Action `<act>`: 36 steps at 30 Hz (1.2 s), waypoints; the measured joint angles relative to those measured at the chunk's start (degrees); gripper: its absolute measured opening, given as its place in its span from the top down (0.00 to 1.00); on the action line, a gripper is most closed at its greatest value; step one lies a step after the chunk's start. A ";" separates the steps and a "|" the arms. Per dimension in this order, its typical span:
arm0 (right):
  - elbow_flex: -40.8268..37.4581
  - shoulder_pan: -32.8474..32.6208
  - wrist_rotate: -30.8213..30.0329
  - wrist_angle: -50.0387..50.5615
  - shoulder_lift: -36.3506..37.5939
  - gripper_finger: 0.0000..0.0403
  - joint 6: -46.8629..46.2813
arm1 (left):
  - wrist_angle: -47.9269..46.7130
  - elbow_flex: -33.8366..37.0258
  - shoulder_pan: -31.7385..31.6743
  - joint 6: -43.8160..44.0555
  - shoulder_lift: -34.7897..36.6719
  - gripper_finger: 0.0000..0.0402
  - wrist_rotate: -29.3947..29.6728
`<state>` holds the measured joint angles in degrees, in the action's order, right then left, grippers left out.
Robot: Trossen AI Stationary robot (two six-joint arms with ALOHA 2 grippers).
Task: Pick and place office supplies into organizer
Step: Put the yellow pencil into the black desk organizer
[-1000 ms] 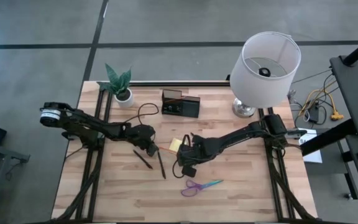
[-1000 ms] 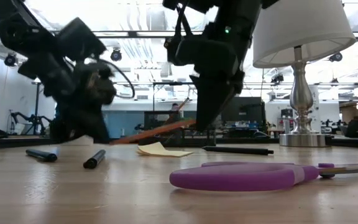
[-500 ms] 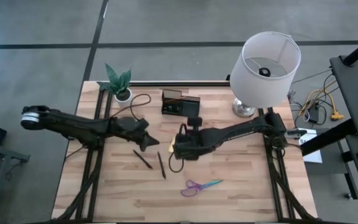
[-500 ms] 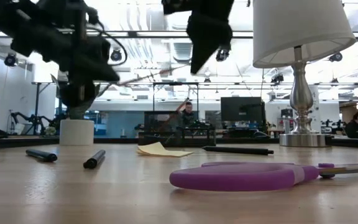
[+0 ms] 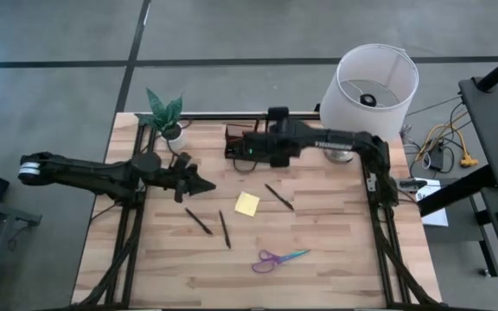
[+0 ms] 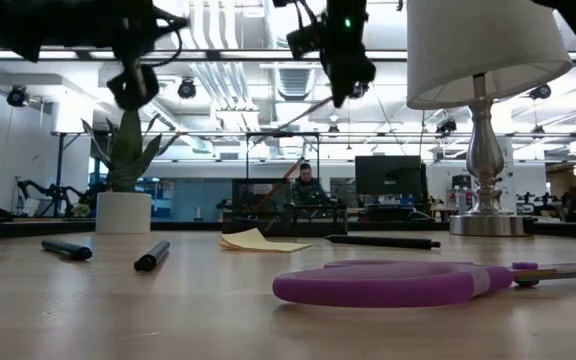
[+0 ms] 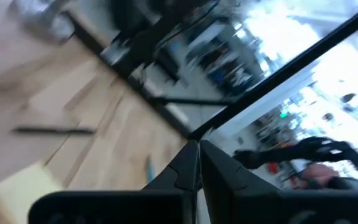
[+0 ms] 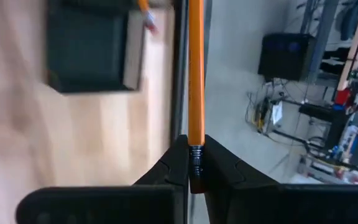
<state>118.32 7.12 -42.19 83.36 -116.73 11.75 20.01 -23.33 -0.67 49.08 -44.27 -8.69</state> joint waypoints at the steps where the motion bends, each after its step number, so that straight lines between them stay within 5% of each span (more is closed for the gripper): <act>1: -0.26 1.07 0.00 0.28 0.00 0.96 1.62 | 1.03 0.00 0.00 0.00 0.55 1.00 0.00; 7: -0.50 3.75 -0.14 0.46 -0.04 0.94 11.70 | 8.68 0.00 0.00 5.00 3.41 1.00 0.00; 18: -0.78 4.81 -7.45 -4.70 -2.71 0.93 32.75 | 39.25 -0.13 -0.09 4.35 2.13 1.00 0.17; 36: -0.46 7.03 -7.27 -13.61 -6.88 0.93 39.18 | 39.74 -0.22 -0.13 7.54 -0.37 1.00 0.13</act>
<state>117.86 14.15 -49.47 69.74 -123.61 50.93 59.75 -23.55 -0.80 56.62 -44.63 -8.56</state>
